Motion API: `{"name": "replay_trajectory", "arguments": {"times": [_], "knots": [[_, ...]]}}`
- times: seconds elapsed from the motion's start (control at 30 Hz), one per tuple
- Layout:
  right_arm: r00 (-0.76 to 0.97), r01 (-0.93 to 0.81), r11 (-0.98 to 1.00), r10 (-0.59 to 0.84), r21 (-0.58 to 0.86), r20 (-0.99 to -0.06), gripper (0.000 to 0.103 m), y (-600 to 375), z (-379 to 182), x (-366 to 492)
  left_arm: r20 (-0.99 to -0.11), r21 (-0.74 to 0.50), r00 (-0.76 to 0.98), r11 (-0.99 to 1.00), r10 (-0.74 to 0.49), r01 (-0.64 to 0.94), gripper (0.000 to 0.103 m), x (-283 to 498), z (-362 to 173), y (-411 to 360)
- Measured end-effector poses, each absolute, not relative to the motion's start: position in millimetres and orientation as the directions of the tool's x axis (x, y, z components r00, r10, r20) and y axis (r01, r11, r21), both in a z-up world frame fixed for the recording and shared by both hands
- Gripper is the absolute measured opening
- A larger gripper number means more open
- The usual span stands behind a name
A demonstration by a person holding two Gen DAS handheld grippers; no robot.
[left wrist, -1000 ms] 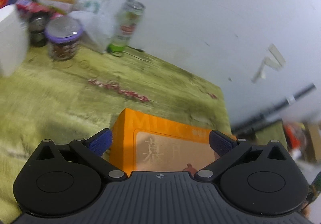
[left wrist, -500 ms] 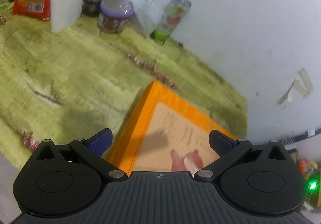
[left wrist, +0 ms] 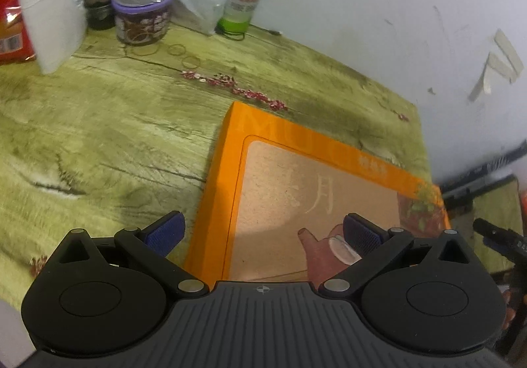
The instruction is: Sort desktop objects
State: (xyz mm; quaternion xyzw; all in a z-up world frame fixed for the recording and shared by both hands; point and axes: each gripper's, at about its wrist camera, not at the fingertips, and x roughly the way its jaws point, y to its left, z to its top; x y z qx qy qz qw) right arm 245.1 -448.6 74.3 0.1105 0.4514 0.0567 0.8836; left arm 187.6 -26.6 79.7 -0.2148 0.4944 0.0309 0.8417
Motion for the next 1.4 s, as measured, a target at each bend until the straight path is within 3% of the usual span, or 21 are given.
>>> {"name": "replay_trajectory", "arguments": {"times": [0.27, 0.47, 0.7, 1.13, 1.4], "knots": [[0.429, 0.181, 0.881, 0.328, 0.436, -0.841, 0.103, -495.7, 20.9, 260.1, -0.829, -0.392, 0.502, 0.897, -0.247, -0.205, 0.102, 192.5, 49.7, -18.1], [0.344, 0.176, 0.862, 0.398, 0.475, -0.850, 0.103, -487.3, 2.3, 270.8, -0.799, -0.476, 0.500, 0.859, -0.334, -0.188, 0.102, 198.1, 32.7, -7.7], [0.283, 0.198, 0.848, 0.430, 0.491, -0.857, 0.103, -472.4, -14.2, 276.7, -0.796, -0.482, 0.484, 0.865, -0.364, -0.141, 0.100, 201.0, 22.7, -4.3], [0.337, 0.191, 0.863, 0.390, 0.468, -0.857, 0.099, -466.5, -13.3, 265.2, -0.800, -0.370, 0.508, 0.929, -0.318, 0.000, 0.087, 188.2, 20.6, -14.4], [0.365, 0.193, 0.868, 0.370, 0.458, -0.854, 0.095, -466.6, -10.3, 260.3, -0.772, -0.410, 0.545, 0.911, -0.327, -0.034, 0.080, 182.2, 18.8, -4.2]]}}
